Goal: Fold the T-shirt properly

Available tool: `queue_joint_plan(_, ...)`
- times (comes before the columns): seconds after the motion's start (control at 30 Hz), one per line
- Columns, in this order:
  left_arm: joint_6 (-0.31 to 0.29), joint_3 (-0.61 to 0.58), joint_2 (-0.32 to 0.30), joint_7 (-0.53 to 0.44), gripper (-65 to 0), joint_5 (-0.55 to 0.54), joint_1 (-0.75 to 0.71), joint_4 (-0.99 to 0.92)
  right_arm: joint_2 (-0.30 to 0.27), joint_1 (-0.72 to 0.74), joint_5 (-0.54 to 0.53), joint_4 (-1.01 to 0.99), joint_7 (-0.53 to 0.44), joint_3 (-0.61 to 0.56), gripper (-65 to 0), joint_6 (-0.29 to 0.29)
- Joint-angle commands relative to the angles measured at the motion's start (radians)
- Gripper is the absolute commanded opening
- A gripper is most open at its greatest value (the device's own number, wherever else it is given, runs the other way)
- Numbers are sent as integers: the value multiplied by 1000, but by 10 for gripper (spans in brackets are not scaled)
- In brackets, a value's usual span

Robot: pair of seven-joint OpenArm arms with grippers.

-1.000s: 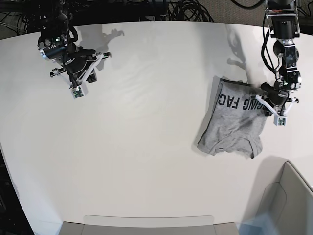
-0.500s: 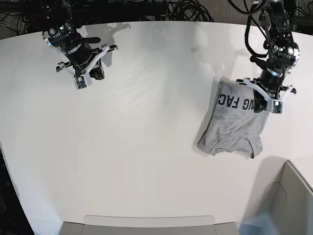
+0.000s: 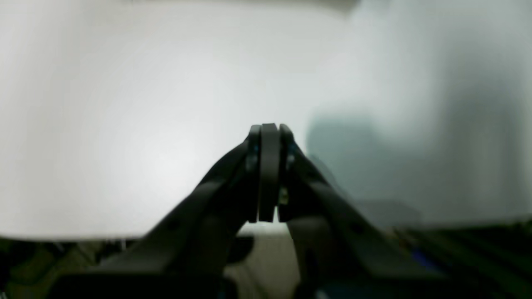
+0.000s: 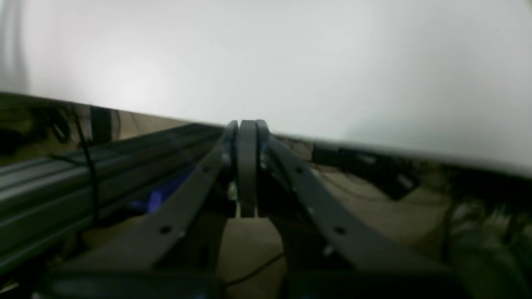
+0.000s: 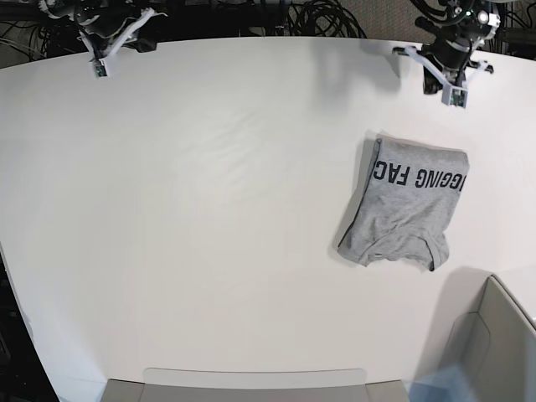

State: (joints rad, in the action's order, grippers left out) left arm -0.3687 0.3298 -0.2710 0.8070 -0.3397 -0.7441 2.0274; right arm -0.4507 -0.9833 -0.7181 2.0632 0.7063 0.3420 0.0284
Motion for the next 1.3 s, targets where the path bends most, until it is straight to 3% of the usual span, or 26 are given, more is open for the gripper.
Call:
queue_joint_plan(0.0,1,2,-9,-22,-650,0,-47,19,-6,-52,-13,14,2,16,-650,9)
queue_joint_plan(0.2,4,4,-11,-21,-650,0,-223,19,-6,-193,-10,12,109,78,-650,9)
queue_joint_plan(0.37,10,-61,-11,-8,-650,4,-311,-14,-6,-217,-5,9,161,24,-650,11)
queue_joint_plan(0.47,12,-110,-11,-11,-650,6,-318,-98,-21,-211,116,6,172,-73,-650,11)
queue_joint_plan(0.53,12,-136,-11,-21,-650,6,-314,-202,-20,-208,263,-2,166,-165,-650,9)
queue_joint_plan(0.6,12,-156,-11,-30,-650,6,-279,-300,-18,-191,361,-11,164,-237,-650,9)
queue_joint_plan(0.67,12,-163,-11,-51,-650,6,-243,-385,-18,-181,387,-43,164,-280,-650,9)
queue_joint_plan(0.93,12,-191,-9,-105,-650,6,-87,-738,-29,0,366,-375,109,-378,-650,9)
queue_joint_plan(1.1,12,-192,-7,-159,-650,6,22,-945,-75,120,366,-530,92,-535,-650,9)
queue_joint_plan(1.27,12,-192,-6,-248,-650,6,128,-1146,-69,255,366,-728,63,-633,-650,9)
